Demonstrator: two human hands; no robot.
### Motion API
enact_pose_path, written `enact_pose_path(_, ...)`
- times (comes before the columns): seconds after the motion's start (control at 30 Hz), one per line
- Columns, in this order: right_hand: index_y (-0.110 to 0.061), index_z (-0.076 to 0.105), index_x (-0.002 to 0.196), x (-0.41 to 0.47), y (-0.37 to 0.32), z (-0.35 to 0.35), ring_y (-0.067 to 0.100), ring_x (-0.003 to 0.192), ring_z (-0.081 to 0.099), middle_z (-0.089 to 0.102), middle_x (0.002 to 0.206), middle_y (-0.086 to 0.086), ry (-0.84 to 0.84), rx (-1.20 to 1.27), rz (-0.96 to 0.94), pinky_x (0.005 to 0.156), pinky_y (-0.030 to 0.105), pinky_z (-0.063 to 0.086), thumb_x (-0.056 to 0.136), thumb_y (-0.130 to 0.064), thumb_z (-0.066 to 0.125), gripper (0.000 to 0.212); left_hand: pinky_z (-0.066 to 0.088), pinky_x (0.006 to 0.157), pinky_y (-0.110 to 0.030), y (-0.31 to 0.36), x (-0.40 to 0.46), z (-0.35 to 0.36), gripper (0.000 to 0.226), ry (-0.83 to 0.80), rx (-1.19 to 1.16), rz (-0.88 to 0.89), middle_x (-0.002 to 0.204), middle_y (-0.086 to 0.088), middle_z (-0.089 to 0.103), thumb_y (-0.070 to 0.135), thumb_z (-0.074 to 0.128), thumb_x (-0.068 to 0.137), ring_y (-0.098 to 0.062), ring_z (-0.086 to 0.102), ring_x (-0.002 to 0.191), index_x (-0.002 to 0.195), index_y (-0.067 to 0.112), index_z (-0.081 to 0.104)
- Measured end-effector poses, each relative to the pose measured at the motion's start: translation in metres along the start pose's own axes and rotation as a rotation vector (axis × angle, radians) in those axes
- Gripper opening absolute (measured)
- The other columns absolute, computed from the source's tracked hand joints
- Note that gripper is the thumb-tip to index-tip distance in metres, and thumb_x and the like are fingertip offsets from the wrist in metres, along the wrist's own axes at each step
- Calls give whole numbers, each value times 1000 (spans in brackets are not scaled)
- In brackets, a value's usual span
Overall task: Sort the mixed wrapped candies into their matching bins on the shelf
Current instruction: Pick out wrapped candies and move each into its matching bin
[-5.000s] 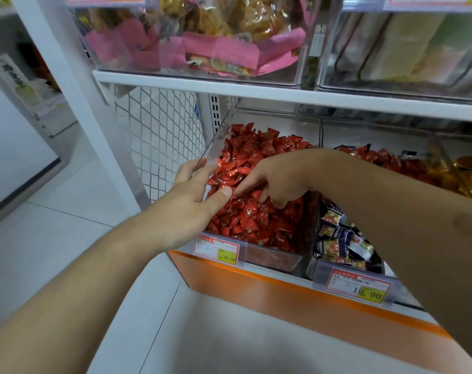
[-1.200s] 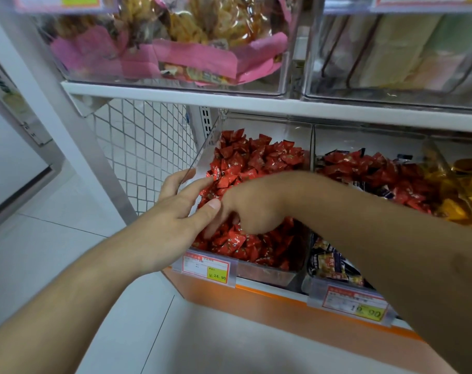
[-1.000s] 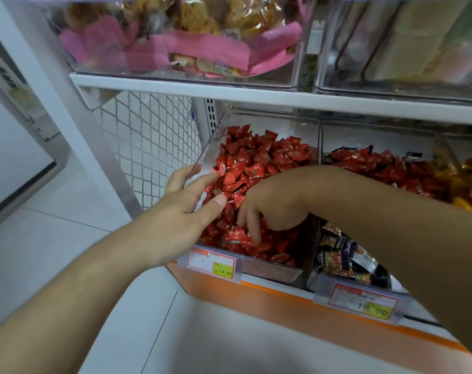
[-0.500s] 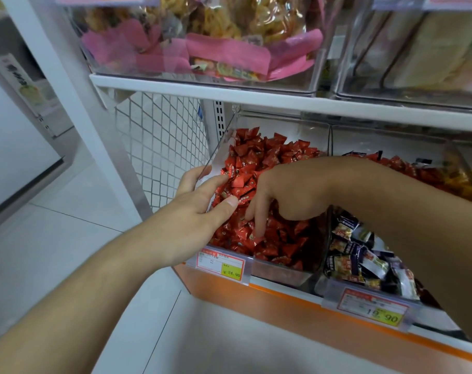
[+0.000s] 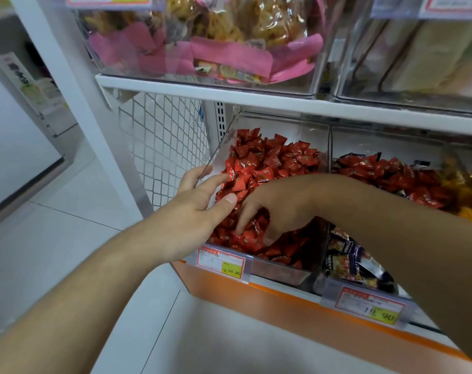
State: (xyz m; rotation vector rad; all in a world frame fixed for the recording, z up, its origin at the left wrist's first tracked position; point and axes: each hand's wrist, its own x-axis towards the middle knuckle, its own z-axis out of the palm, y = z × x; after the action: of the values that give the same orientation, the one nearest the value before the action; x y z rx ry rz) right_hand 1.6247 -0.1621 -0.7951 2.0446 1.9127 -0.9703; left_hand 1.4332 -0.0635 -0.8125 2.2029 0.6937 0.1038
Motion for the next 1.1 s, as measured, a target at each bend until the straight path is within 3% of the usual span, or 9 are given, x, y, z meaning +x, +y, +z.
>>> enact_pose_path(0.17,-47,74,116,-18,0,-17,7,131,50,57,141,-21,43,-32,23,112,36,42,87,-25,82,38,27,125,-40,0,-1,-2,60,-13,6,-7,158,38,4,61,43,100,-3,30,148,157,46,31)
enact_pose_path(0.27,-48,75,114,-19,-3,-22,1,114,59,65,116,-26,217,119,-18,98,28,47,87,-25,82,36,28,124,-38,1,0,-1,62,-9,2,-14,157,38,4,62,43,100,-3,32,147,157,45,31)
enact_pose_path(0.37,-53,72,113,-1,-9,-14,8,111,61,66,115,-21,381,180,-66,100,37,50,83,-34,85,38,29,124,-37,2,0,-2,62,-20,-17,-18,156,39,4,63,43,99,-1,34,146,157,46,31)
enact_pose_path(0.53,-50,58,137,19,-3,4,16,132,39,51,143,-19,267,-53,0,109,43,44,80,-32,86,66,28,124,-37,1,-1,-3,58,-17,-20,-14,155,40,6,62,44,99,-1,36,146,155,48,33)
enact_pose_path(0.67,-53,63,129,10,4,-4,15,134,47,51,147,-17,211,-60,42,109,40,46,84,-19,82,60,26,124,-36,1,-2,-4,58,-13,-13,-15,157,38,7,61,43,99,-2,35,146,155,47,35)
enact_pose_path(0.77,-53,69,123,1,8,-8,12,132,50,51,149,-18,204,-32,66,108,37,47,85,-16,81,55,26,115,-23,2,-3,-5,57,-11,-21,-33,160,36,7,58,42,101,1,39,142,156,44,34)
enact_pose_path(0.93,-51,70,121,-11,6,-13,12,129,53,51,151,-15,192,-33,97,106,34,48,86,-16,80,50,15,109,-16,4,-5,-5,54,-15,-38,-37,161,38,4,55,38,103,15,21,136,157,46,32)
enact_pose_path(1.1,-50,76,107,-19,4,-14,7,136,48,54,147,-20,183,19,71,107,29,43,87,-8,78,46,13,110,-16,2,-5,-7,52,6,-59,-32,160,38,9,54,39,104,17,17,137,155,46,35)
